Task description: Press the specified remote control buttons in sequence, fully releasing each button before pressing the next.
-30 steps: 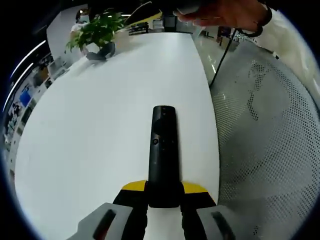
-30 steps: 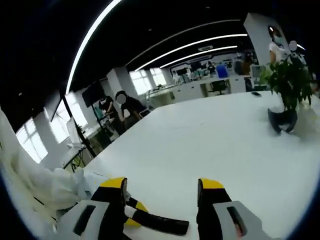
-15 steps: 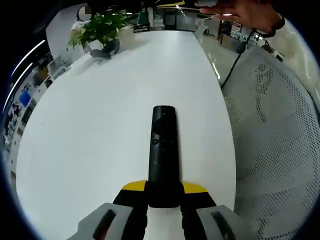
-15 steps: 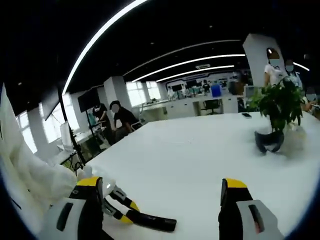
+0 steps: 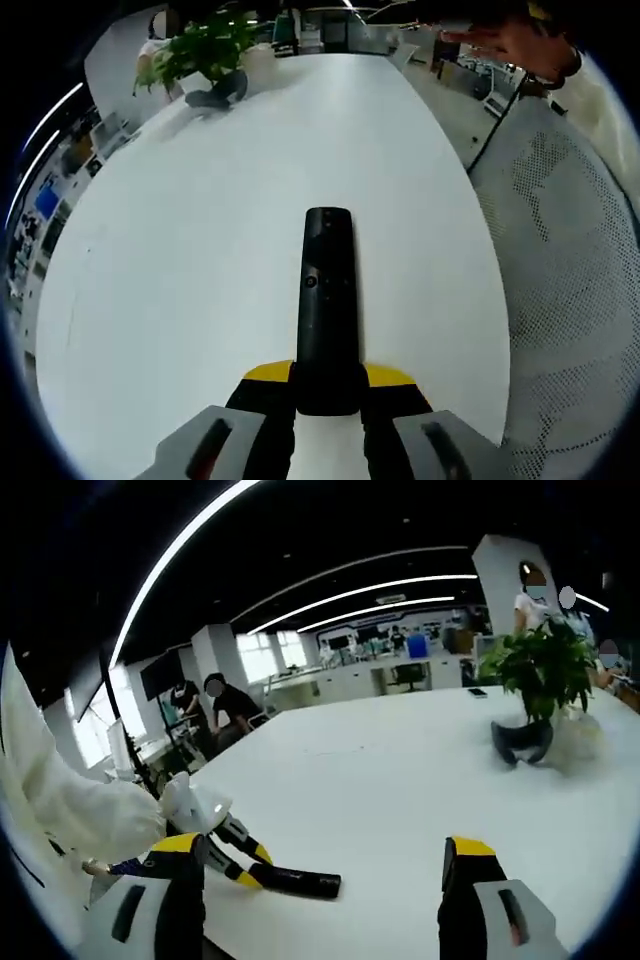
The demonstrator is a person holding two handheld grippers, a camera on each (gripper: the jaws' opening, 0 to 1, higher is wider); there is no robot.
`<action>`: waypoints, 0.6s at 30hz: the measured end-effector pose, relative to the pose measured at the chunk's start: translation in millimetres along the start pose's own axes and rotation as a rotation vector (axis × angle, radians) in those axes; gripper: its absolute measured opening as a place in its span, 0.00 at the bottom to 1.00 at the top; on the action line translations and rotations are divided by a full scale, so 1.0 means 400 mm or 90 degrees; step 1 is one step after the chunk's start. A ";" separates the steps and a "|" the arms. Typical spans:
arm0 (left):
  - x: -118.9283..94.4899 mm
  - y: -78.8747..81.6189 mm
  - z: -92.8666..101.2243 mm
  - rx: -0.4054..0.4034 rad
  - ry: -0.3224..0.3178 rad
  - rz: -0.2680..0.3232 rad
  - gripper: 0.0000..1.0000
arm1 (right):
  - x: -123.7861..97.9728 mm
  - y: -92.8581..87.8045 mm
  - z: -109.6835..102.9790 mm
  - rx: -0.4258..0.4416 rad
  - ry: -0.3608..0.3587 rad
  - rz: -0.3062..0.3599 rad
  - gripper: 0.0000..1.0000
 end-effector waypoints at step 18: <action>-0.005 0.014 -0.145 0.024 0.012 -0.020 0.23 | 0.000 -0.050 0.004 0.013 -0.004 -0.038 0.99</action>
Point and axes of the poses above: the point that each gripper's makers call its tool centre point, and the gripper's own axes: x roughly forward along the fingers, z roughly to its right, y roughly out of its top, the point moved 7 cm from there along -x, roughly backward along the fingers, and after that the axes turned 8 degrees about z, right-handed, at the moved point
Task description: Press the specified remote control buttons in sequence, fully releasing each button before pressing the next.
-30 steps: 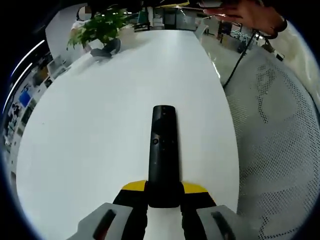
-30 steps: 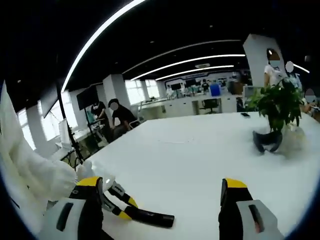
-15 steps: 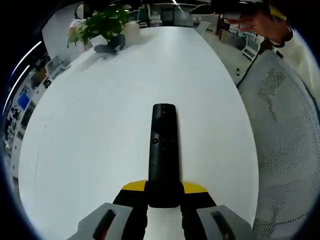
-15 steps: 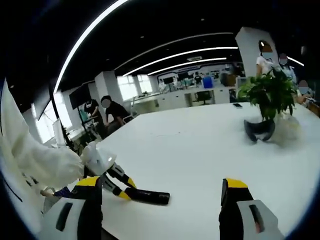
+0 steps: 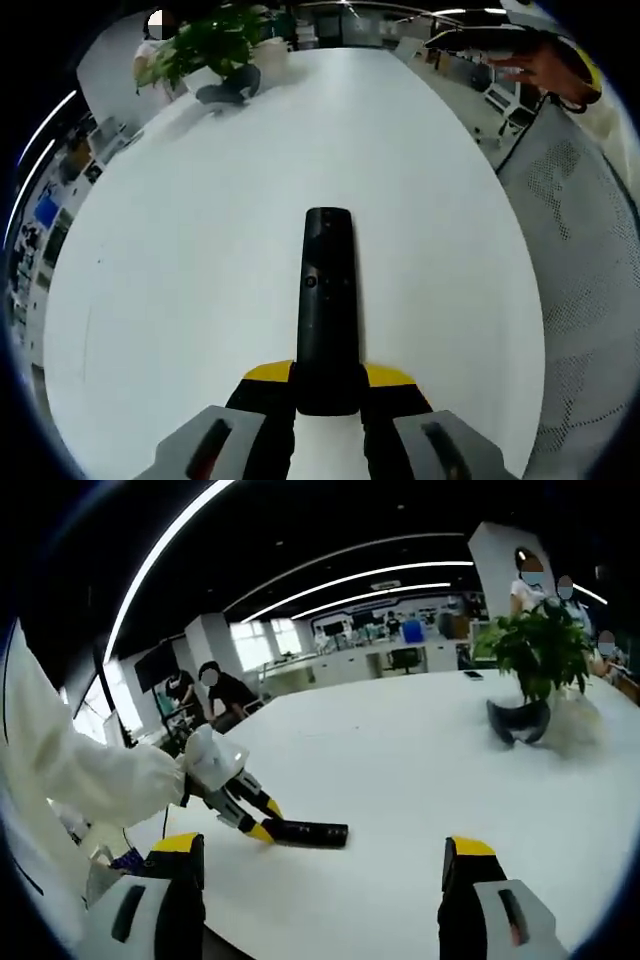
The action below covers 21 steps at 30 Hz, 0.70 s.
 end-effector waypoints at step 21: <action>0.000 0.022 -0.213 0.031 0.019 -0.032 0.24 | 0.036 -0.030 -0.010 0.002 0.028 -0.034 0.98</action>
Point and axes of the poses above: the point that each gripper's makers call its tool centre point, and the gripper's own axes: x roughly forward along the fingers, z roughly to its right, y roughly out of its top, the point moved 7 cm from there along -x, roughly backward along the fingers, and after that the axes turned 8 degrees about z, right-handed, at the moved point
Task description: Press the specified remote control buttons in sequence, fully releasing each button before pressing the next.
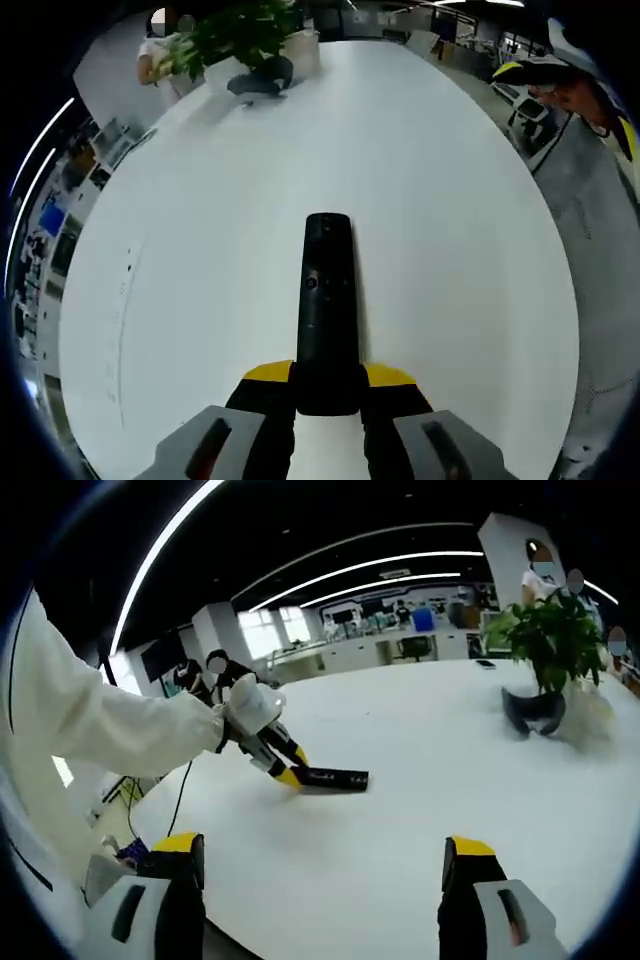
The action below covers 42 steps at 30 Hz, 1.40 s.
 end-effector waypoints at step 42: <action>0.044 0.000 -0.138 -0.005 0.031 -0.026 0.29 | 0.006 -0.024 0.016 0.008 -0.014 -0.032 0.99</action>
Point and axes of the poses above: the point that each gripper's makers call its tool centre point, and the gripper's own axes: x roughly forward along the fingers, z roughly to its right, y roughly out of its top, the point moved 7 cm from there along -x, roughly backward along the fingers, and after that the axes turned 8 degrees about z, right-handed, at the moved point
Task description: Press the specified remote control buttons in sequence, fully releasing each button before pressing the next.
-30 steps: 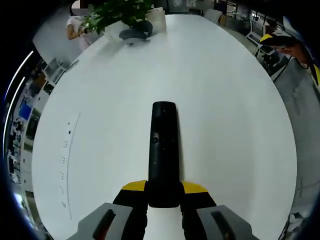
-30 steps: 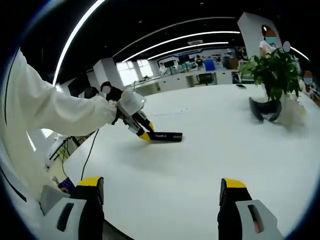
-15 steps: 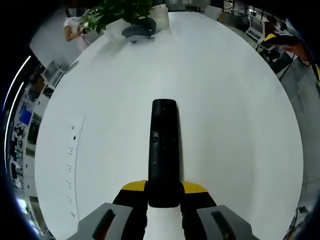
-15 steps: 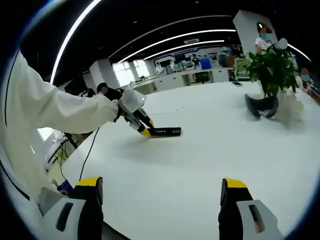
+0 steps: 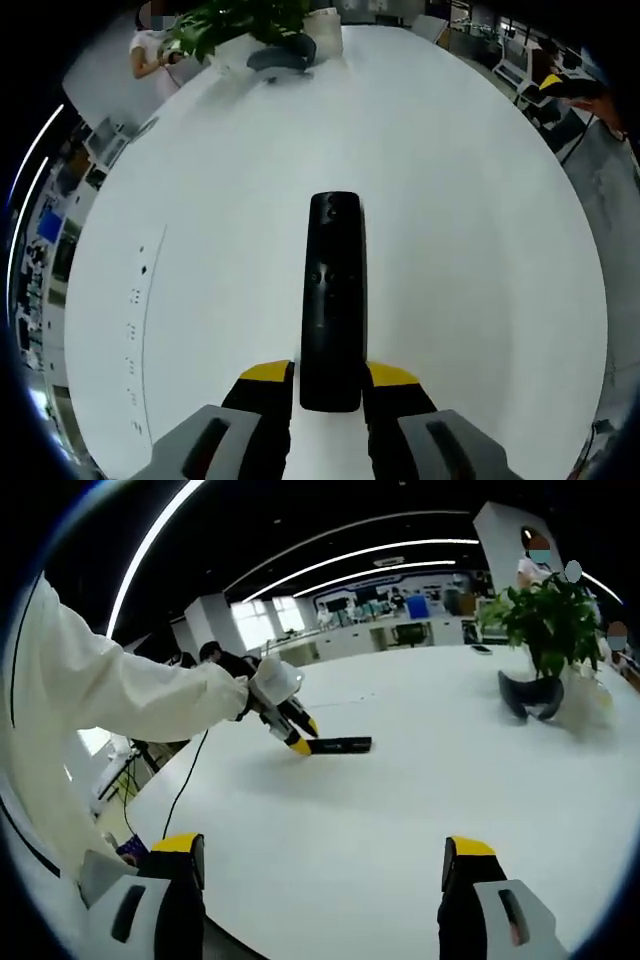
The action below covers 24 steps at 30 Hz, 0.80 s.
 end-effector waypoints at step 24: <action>-0.213 -0.069 0.184 -0.270 0.194 0.187 0.73 | -0.029 -0.019 -0.023 -0.050 -0.016 0.018 0.99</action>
Point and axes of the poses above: the point that each gripper's makers call its tool centre point, and the gripper's own axes: x roughly forward along the fingers, z roughly to its right, y roughly out of its top, the point moved 7 cm from there along -x, roughly backward along the fingers, and after that the axes turned 8 degrees about z, right-handed, at the moved point
